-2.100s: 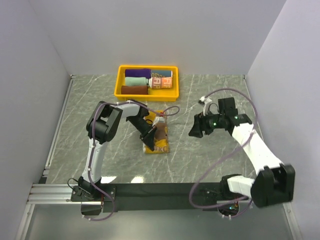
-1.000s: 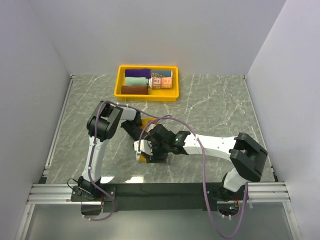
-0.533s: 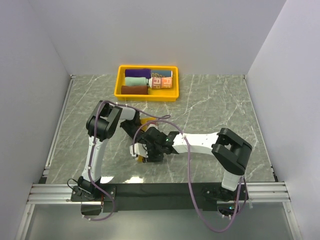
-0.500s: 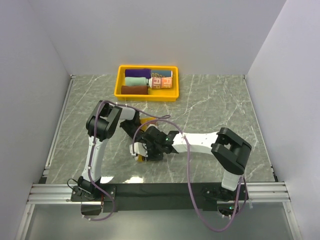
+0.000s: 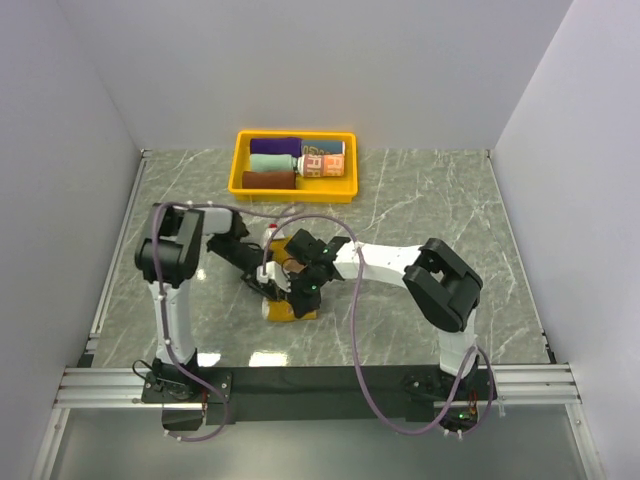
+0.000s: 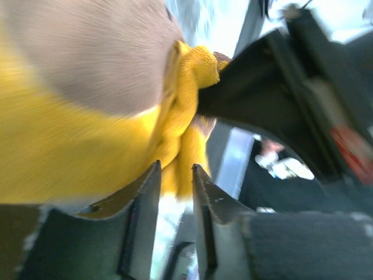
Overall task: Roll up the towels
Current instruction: Roll the towel
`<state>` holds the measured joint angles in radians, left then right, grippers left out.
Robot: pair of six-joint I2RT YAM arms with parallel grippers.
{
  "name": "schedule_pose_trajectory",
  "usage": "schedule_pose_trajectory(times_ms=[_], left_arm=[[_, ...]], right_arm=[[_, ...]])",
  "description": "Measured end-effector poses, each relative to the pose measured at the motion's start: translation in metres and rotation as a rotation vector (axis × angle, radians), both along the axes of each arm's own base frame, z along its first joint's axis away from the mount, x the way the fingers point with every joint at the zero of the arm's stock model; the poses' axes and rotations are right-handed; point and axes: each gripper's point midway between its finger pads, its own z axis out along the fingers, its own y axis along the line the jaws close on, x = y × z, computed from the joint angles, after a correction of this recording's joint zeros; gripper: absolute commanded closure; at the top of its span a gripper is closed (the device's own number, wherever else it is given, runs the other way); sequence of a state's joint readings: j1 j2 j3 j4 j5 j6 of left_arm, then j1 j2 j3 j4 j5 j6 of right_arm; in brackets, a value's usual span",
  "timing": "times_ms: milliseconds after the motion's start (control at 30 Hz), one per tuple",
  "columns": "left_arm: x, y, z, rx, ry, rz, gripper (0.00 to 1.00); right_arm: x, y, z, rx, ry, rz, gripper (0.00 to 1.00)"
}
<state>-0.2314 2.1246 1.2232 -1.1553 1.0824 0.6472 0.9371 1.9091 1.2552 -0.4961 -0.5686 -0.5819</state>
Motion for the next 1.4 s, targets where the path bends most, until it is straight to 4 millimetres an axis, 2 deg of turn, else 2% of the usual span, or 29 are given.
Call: schedule_pose_trajectory(times_ms=[133, 300, 467, 533, 633, 733, 833, 933, 1067, 1233, 1400], left_arm=[[0.030, 0.023, 0.016, -0.048, -0.120, 0.108, 0.62], [0.063, 0.071, 0.037, -0.064, -0.244, 0.302, 0.62], [0.079, 0.125, 0.057, 0.015, -0.448, 0.458, 0.61], [0.076, 0.129, 0.069, 0.065, -0.592, 0.436, 0.59], [0.059, 0.118, 0.088, 0.127, -0.827, 0.336, 0.58], [0.034, 0.091, 0.091, 0.164, -1.067, 0.169, 0.52], [-0.001, 0.064, 0.076, 0.146, -1.215, 0.009, 0.47], [-0.023, 0.046, 0.061, 0.133, -1.296, -0.120, 0.44], [-0.034, 0.017, 0.052, 0.099, -1.371, -0.281, 0.39], [-0.042, -0.018, 0.034, 0.091, -1.435, -0.448, 0.38], [-0.038, -0.031, 0.014, 0.132, -1.450, -0.519, 0.45]], right_arm=[[-0.008, -0.011, -0.001, -0.031, 0.130, -0.012, 1.00], [-0.010, -0.012, -0.002, -0.057, 0.285, -0.030, 1.00], [-0.007, -0.010, -0.004, -0.082, 0.491, -0.068, 1.00], [-0.006, -0.010, -0.004, -0.085, 0.589, -0.093, 1.00], [-0.002, -0.011, -0.005, -0.096, 0.723, -0.137, 1.00], [0.000, -0.011, -0.005, -0.121, 0.831, -0.176, 1.00], [0.002, -0.009, -0.005, -0.150, 0.936, -0.220, 1.00], [0.004, -0.009, -0.004, -0.174, 1.019, -0.269, 1.00], [0.006, -0.007, -0.003, -0.193, 1.072, -0.311, 1.00], [0.010, -0.004, -0.003, -0.202, 1.080, -0.329, 1.00], [0.010, -0.003, -0.003, -0.204, 1.090, -0.337, 1.00]])
